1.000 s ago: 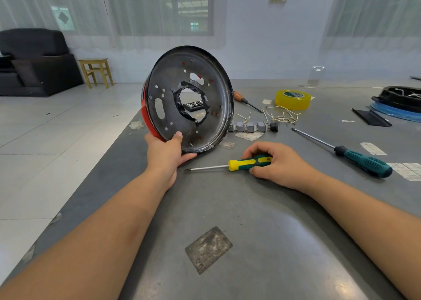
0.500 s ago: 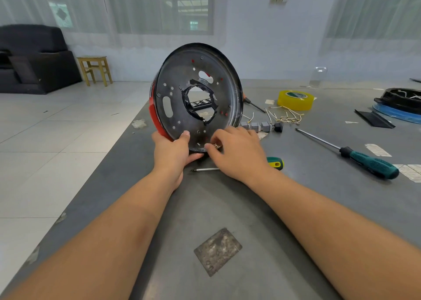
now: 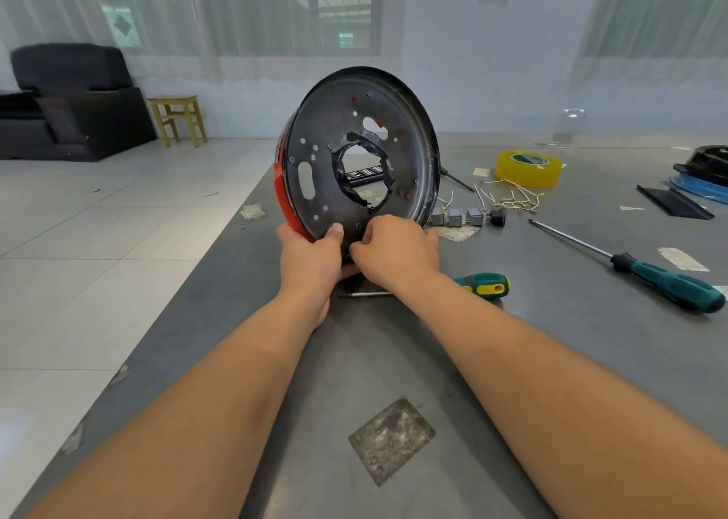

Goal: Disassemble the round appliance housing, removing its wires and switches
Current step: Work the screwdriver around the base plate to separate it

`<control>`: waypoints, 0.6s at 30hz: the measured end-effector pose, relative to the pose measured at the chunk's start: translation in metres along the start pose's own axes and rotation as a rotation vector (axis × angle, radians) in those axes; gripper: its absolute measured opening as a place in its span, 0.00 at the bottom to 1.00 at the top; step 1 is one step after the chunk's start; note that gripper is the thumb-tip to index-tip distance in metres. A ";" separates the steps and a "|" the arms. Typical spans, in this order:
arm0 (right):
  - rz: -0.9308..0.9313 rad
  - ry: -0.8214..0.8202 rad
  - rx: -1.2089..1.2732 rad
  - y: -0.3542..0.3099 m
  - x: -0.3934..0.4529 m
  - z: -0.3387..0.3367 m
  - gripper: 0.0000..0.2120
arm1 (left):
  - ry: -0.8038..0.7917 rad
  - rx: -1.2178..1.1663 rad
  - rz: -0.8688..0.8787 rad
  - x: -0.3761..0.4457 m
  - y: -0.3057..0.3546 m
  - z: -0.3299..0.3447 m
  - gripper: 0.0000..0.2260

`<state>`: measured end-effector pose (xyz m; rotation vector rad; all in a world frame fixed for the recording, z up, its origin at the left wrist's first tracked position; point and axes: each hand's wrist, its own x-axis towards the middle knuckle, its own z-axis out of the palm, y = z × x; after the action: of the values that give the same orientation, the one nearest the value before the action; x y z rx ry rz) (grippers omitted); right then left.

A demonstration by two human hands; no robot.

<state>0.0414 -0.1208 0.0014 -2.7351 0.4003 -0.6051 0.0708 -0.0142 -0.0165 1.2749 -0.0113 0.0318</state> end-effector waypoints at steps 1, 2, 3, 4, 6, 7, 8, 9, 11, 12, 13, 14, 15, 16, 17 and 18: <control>-0.003 -0.002 -0.001 0.000 0.000 -0.001 0.09 | -0.001 0.002 0.000 0.000 0.000 0.000 0.13; -0.004 -0.004 0.005 0.000 -0.001 -0.002 0.09 | -0.002 0.001 -0.001 -0.001 0.000 0.000 0.13; -0.002 -0.005 0.023 0.001 -0.001 -0.004 0.08 | -0.002 -0.003 -0.003 -0.001 0.001 0.000 0.14; 0.004 -0.005 0.057 0.002 -0.001 -0.006 0.07 | -0.001 -0.012 -0.007 -0.001 0.001 0.000 0.15; 0.022 0.007 0.163 0.006 0.000 -0.013 0.06 | -0.001 -0.036 -0.019 -0.001 0.002 0.000 0.16; 0.030 0.020 0.219 0.010 0.001 -0.018 0.04 | -0.002 -0.045 -0.023 -0.001 0.003 0.000 0.15; 0.038 0.036 0.263 0.016 0.003 -0.024 0.04 | -0.001 -0.047 -0.027 -0.001 0.003 0.000 0.15; 0.051 0.050 0.294 0.024 0.005 -0.030 0.04 | 0.000 -0.045 -0.031 -0.001 0.004 0.000 0.14; 0.090 0.074 0.351 0.046 0.012 -0.044 0.05 | -0.002 -0.046 -0.040 -0.001 0.004 -0.001 0.15; 0.112 0.082 0.394 0.060 0.015 -0.051 0.05 | -0.006 -0.047 -0.044 0.000 0.004 -0.001 0.15; 0.133 0.088 0.437 0.076 0.016 -0.057 0.05 | -0.008 -0.047 -0.046 0.000 0.004 -0.001 0.15; 0.154 0.094 0.458 0.093 0.017 -0.062 0.05 | -0.009 -0.047 -0.048 0.000 0.004 -0.001 0.15; 0.177 0.106 0.452 0.109 0.017 -0.066 0.06 | -0.010 -0.046 -0.049 0.000 0.004 -0.001 0.15; 0.206 0.122 0.430 0.126 0.017 -0.068 0.07 | -0.010 -0.044 -0.049 0.000 0.004 -0.001 0.14; 0.239 0.140 0.407 0.143 0.017 -0.070 0.06 | -0.009 -0.043 -0.050 0.000 0.004 -0.001 0.15; 0.274 0.156 0.393 0.157 0.016 -0.072 0.06 | -0.008 -0.041 -0.051 0.000 0.004 -0.001 0.15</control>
<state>-0.0086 -0.2864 0.0134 -2.2219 0.6091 -0.7351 0.0710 -0.0119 -0.0131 1.2335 0.0134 -0.0178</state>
